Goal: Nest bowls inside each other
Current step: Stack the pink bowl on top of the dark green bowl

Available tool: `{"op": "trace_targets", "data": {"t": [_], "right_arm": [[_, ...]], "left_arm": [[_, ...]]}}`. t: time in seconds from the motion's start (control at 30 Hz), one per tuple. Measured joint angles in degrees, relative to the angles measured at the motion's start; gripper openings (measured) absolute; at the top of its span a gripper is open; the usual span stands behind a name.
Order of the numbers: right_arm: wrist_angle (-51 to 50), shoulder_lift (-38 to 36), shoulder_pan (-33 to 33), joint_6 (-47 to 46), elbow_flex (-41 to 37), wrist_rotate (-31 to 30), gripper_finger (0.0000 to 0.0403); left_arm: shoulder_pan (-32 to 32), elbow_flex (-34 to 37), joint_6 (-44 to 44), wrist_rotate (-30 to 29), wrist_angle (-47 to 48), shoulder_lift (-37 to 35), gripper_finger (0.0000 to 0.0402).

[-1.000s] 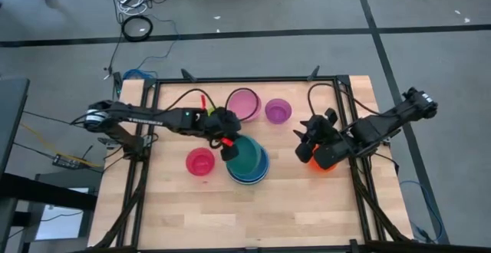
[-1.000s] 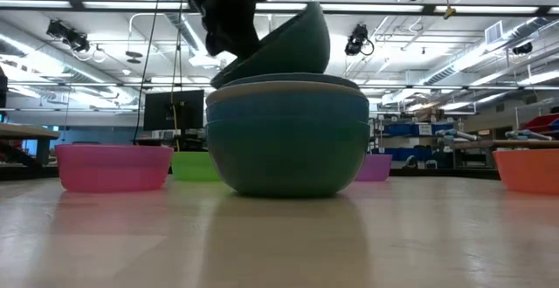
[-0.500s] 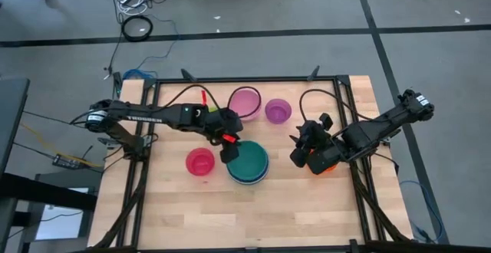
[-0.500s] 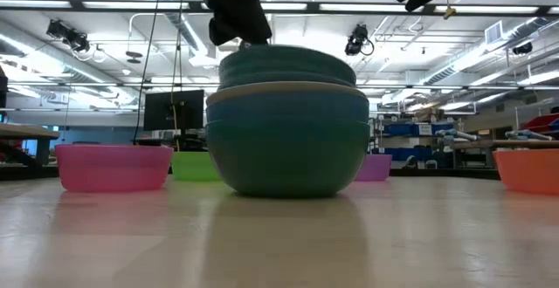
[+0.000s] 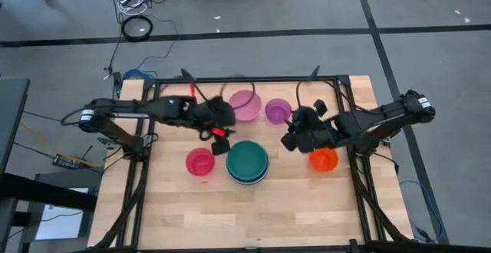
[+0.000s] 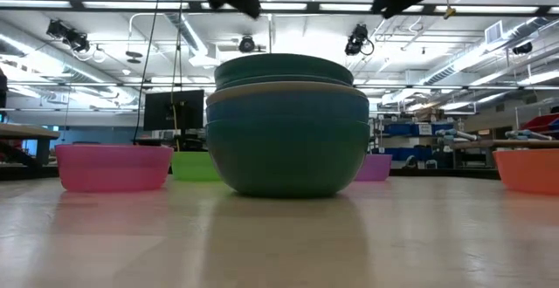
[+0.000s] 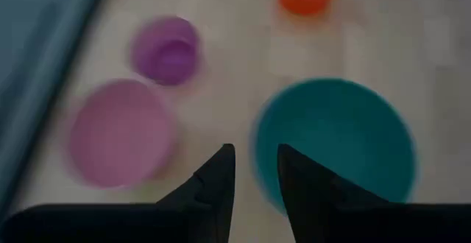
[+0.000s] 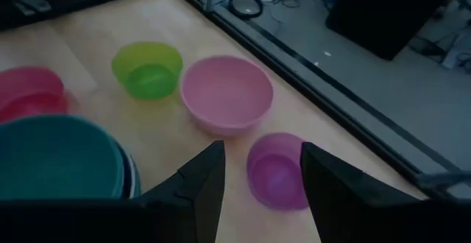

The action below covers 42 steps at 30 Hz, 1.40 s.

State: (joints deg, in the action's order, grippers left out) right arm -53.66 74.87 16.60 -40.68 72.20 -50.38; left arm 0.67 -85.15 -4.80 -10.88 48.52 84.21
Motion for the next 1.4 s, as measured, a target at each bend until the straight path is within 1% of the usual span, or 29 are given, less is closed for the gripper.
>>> {"op": "trace_targets", "data": {"t": [0.1, 0.17, 0.27, 0.4, 0.5, 0.63, 0.7, 0.77, 0.87, 0.93, 1.0, 1.1, 1.23, 1.4], "right_arm": [[6.3, 0.0, -3.6, 6.4, 0.0, 3.0, 0.0164], [10.7, 0.0, -6.3, 10.6, 0.0, 5.6, 0.0164], [17.0, 0.0, -11.2, 15.7, 0.0, 10.8, 0.0164], [22.9, 1.6, -17.9, 20.2, 0.0, 19.7, 0.0164], [27.6, 5.2, -22.5, 21.9, 0.1, 26.6, 0.0162], [34.5, 13.1, -27.1, 23.3, 0.7, 35.9, 0.0164], [36.3, 17.9, -28.5, 23.4, 3.1, 39.8, 0.0168], [36.7, 22.9, -29.3, 23.5, 7.0, 42.2, 0.0173], [33.6, 30.4, -30.0, 24.3, 14.7, 45.0, 0.0184], [28.0, 35.0, -30.3, 24.8, 20.6, 45.6, 0.0193], [21.9, 39.0, -30.3, 24.9, 26.8, 45.4, 0.0201], [12.6, 44.2, -30.3, 24.9, 35.4, 43.2, 0.0211], [2.5, 49.2, -30.1, 24.6, 44.4, 42.5, 0.0212], [-9.0, 53.3, -29.7, 23.7, 52.1, 43.4, 0.0208]], "left_arm": [[0.0, -4.2, 1.7, -6.0, 6.8, -1.7, 0.0112], [-0.1, -6.0, 2.4, -8.5, 10.2, -3.2, 0.0112], [-0.1, -7.2, 2.7, -10.4, 13.2, -6.1, 0.0111], [-0.1, -7.2, 0.9, -11.4, 15.5, -10.2, 0.0109], [-0.1, -7.2, -1.1, -12.0, 16.8, -12.9, 0.0108], [-0.1, -7.2, -1.4, -12.5, 17.0, -15.1, 0.0108], [-0.1, -7.2, -1.4, -12.7, 16.9, -15.4, 0.0108], [-0.1, -7.1, -1.4, -13.0, 17.0, -15.7, 0.0108], [0.0, -7.1, -1.4, -13.1, 17.3, -15.7, 0.0107], [0.0, -7.1, -1.4, -13.1, 18.2, -15.7, 0.0107], [0.0, -7.1, -1.4, -13.1, 18.9, -15.7, 0.0107], [0.0, -7.1, -1.5, -13.1, 19.8, -15.7, 0.0107], [0.0, -7.1, -1.5, -13.1, 20.7, -15.7, 0.0107], [0.0, -7.1, -1.5, -13.1, 20.9, -15.7, 0.0107]]}}
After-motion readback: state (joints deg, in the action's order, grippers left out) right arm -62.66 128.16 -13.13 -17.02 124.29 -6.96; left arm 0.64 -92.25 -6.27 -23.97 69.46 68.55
